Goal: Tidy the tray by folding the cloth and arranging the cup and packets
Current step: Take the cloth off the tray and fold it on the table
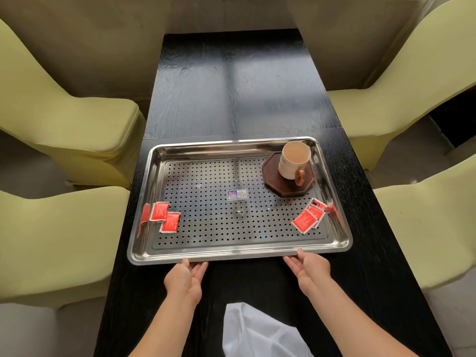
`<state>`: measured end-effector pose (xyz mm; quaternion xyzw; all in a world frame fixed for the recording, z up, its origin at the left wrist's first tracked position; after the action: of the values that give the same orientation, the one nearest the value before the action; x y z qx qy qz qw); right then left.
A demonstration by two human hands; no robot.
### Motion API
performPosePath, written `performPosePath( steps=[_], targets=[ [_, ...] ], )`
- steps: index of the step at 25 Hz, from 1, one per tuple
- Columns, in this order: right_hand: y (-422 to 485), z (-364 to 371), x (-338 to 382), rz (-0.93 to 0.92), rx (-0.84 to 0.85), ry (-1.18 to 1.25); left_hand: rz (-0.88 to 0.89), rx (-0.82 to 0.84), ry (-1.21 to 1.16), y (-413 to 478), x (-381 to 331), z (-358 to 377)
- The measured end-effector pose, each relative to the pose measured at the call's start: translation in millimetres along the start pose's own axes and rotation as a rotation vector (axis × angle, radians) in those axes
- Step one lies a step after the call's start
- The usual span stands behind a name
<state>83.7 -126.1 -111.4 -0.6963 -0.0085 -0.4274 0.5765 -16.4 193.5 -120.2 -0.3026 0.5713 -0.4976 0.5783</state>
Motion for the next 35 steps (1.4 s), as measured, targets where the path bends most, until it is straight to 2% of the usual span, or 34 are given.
performPosePath(
  steps=[19, 27, 29, 31, 32, 35],
  targets=[
    [23, 46, 32, -0.019, 0.039, -0.001, -0.024, 0.044, 0.034, 18, -20, 50],
    [12, 48, 34, 0.007, 0.21, 0.012, -0.099, 0.187, 0.01, -4, -21, 56],
    [2, 38, 31, -0.02, 0.246, -0.114, -0.093, 0.208, 0.022, -14, -22, 50],
    [-12, 21, 23, -0.099, 0.298, -0.393, -0.058, 0.215, 0.12, -25, -18, 36],
    [-19, 12, 18, -0.156, 0.325, -0.57, -0.021, 0.198, 0.241, -29, -14, 26],
    [-41, -9, -1, -0.343, 0.425, -1.104, 0.123, 0.111, 0.796, -46, 3, -8]
  ],
)
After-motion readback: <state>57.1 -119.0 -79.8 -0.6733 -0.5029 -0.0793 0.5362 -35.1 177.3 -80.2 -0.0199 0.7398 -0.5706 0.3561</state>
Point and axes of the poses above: each hand's wrist, its own y-axis towards the middle knuckle, its own z-axis out of the palm, x = y × z, the point moved 10 cm from there along y, towards the middle knuckle, and after that the axes turned 6 degrees about -z, right-handed, at the moved point
